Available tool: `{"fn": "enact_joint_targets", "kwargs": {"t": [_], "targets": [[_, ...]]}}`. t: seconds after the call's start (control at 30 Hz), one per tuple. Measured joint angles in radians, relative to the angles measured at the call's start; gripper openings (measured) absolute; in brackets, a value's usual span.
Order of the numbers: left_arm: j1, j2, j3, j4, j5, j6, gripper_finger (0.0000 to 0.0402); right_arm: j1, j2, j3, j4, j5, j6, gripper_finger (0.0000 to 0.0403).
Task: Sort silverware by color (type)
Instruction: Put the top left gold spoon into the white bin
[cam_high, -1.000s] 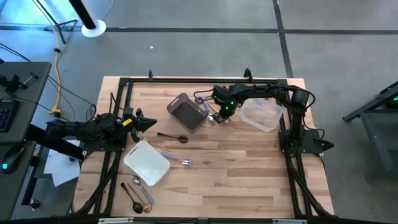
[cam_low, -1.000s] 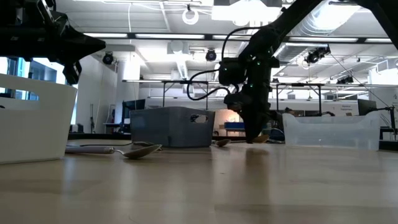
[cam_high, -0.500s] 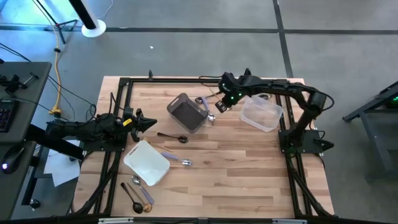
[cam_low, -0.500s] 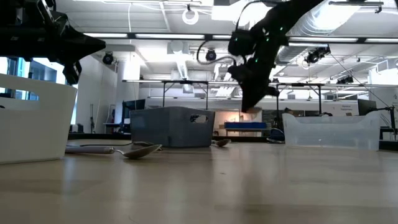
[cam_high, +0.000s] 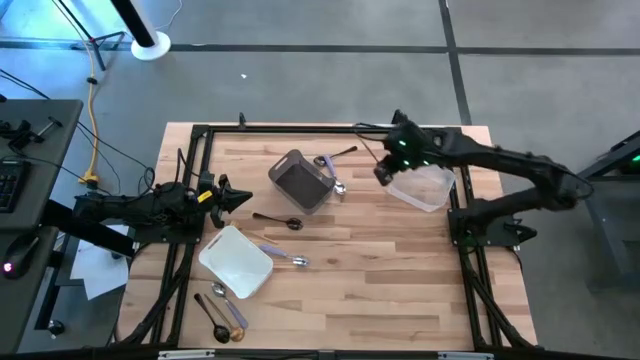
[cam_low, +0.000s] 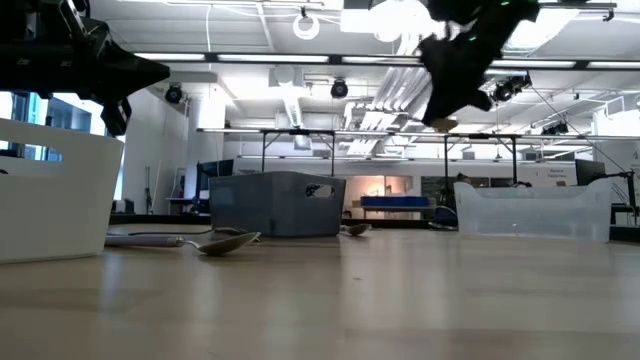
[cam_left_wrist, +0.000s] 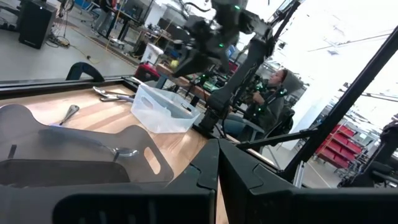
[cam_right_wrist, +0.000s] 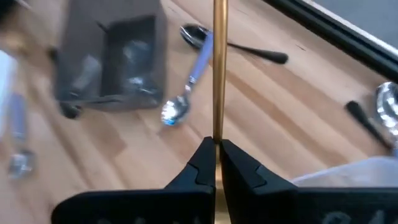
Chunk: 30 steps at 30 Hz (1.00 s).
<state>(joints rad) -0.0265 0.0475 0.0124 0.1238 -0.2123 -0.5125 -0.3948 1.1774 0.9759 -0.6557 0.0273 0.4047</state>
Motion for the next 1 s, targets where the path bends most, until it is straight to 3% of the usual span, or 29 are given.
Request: {"fn": "enact_joint_targets", "kwargs": {"t": [0.23, 0.43, 0.63, 1.0], "targets": [[0.000, 0.000, 0.000, 0.000, -0.005, 0.000, 0.0001, 0.131, -0.248, -0.278, 0.424, -0.002, 0.141, 0.0000], [0.000, 0.000, 0.000, 0.000, -0.007, 0.000, 0.0001, 0.230, -0.263, -0.396, 0.759, -0.003, 0.082, 0.0000], [0.000, 0.000, 0.000, 0.000, -0.007, 0.000, 0.0001, 0.292, -0.253, -0.397, 0.838, -0.005, -0.009, 0.0000], [0.000, 0.000, 0.000, 0.000, -0.007, 0.000, 0.0001, 0.300, -0.253, -0.396, 0.848, -0.063, -0.042, 0.0000]]}}
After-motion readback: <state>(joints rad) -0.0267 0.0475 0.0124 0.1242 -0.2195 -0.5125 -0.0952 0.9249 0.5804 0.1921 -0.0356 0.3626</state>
